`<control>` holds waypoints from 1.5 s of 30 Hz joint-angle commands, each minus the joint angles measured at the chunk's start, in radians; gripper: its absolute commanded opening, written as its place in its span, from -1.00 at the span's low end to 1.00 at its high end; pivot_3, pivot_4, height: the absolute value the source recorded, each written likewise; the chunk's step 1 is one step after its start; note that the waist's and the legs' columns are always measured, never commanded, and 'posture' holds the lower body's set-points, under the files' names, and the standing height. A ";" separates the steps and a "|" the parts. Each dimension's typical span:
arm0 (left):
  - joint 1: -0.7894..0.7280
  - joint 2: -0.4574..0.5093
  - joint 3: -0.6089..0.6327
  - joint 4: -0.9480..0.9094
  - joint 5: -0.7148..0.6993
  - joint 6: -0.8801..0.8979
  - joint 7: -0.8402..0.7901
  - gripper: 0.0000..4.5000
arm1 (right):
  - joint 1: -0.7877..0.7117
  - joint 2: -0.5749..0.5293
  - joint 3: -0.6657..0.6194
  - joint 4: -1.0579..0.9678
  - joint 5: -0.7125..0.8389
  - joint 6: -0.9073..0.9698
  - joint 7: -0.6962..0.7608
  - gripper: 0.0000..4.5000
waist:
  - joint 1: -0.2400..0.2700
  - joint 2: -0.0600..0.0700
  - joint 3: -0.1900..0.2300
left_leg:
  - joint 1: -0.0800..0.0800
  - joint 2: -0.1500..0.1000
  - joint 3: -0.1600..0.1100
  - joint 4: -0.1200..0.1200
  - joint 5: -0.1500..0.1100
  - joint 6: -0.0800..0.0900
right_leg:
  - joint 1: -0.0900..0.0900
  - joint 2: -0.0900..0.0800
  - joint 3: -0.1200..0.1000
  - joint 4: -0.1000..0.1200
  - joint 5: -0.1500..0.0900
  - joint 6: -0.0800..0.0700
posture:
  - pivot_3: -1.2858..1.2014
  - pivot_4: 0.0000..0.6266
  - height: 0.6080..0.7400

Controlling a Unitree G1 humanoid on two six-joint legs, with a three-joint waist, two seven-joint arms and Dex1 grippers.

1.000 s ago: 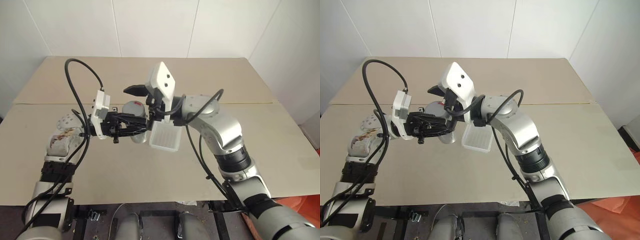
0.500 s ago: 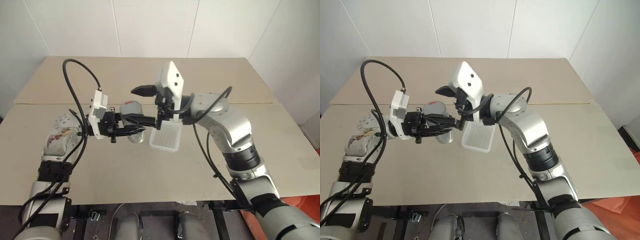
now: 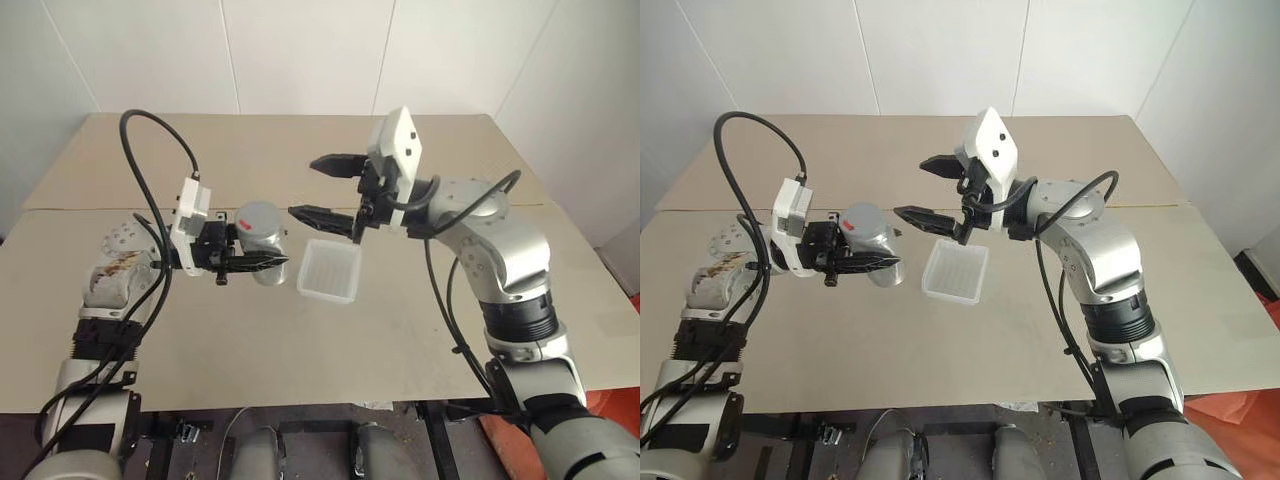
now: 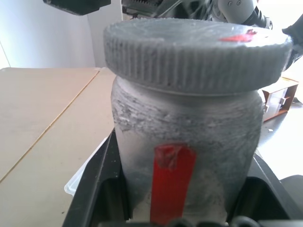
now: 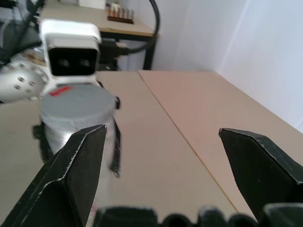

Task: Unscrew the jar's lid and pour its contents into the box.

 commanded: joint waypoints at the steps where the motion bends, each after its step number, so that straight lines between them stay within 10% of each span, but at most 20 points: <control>1: -0.026 -0.014 -0.002 0.005 0.011 -0.027 0.009 -0.14 | -0.001 -0.001 -0.040 -0.073 0.058 0.016 0.013 0.98 | 0.001 0.000 0.000 | 0.000 0.000 0.000 0.000 0.000 0.000 | 0.000 0.000 0.000 0.000 0.000 0.000 | 0.03 -0.52 1.00; 27: -0.032 -0.034 -0.016 -0.008 0.025 -0.036 0.005 -0.14 | -0.058 0.094 0.107 -0.064 -0.023 0.083 -0.066 0.98 | 0.001 0.000 0.000 | 0.000 0.000 0.000 0.000 0.000 0.000 | 0.000 0.000 0.000 0.000 0.000 0.000 | 0.03 -0.52 1.00; 33: -0.032 -0.031 -0.017 -0.008 0.027 -0.039 0.001 -0.14 | -0.062 0.097 0.105 -0.046 -0.016 0.088 -0.045 0.26 | 0.001 0.000 0.000 | 0.000 0.000 0.000 0.000 0.000 0.000 | 0.000 0.000 0.000 0.000 0.000 0.000 | 0.03 -0.52 1.00; 45: 0.003 -0.011 -0.013 -0.001 0.047 -0.069 0.011 -0.14 | -0.134 0.112 -0.096 0.036 0.093 0.185 -0.138 0.22 | 0.001 0.000 0.000 | 0.000 0.000 0.000 0.000 0.000 0.000 | 0.000 0.000 0.000 0.000 0.000 0.000 | 0.03 -0.52 1.00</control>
